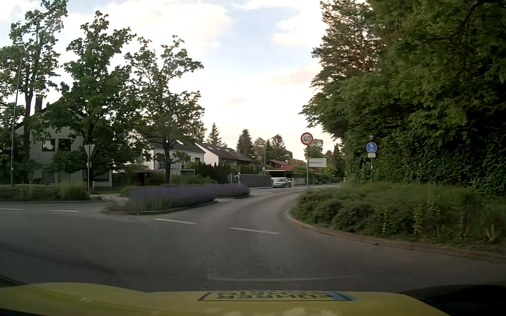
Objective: Follow the waypoints while adhering to traffic rules and regulations
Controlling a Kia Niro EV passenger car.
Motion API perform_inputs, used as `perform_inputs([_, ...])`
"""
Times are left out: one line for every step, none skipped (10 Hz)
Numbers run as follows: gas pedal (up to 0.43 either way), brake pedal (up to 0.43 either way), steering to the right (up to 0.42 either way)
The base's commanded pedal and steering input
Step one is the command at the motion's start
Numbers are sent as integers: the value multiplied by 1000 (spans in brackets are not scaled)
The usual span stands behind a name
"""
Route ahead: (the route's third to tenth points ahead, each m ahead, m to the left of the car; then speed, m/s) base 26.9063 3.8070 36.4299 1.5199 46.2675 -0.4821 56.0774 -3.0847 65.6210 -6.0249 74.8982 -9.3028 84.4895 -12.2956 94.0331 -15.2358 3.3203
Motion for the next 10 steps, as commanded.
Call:
perform_inputs([110, 0, -426])
perform_inputs([118, 0, -378])
perform_inputs([130, 0, -325])
perform_inputs([138, 0, -287])
perform_inputs([138, 0, -245])
perform_inputs([150, 0, -205])
perform_inputs([150, 0, -161])
perform_inputs([157, 0, -97])
perform_inputs([177, 0, -30])
perform_inputs([189, 0, 36])
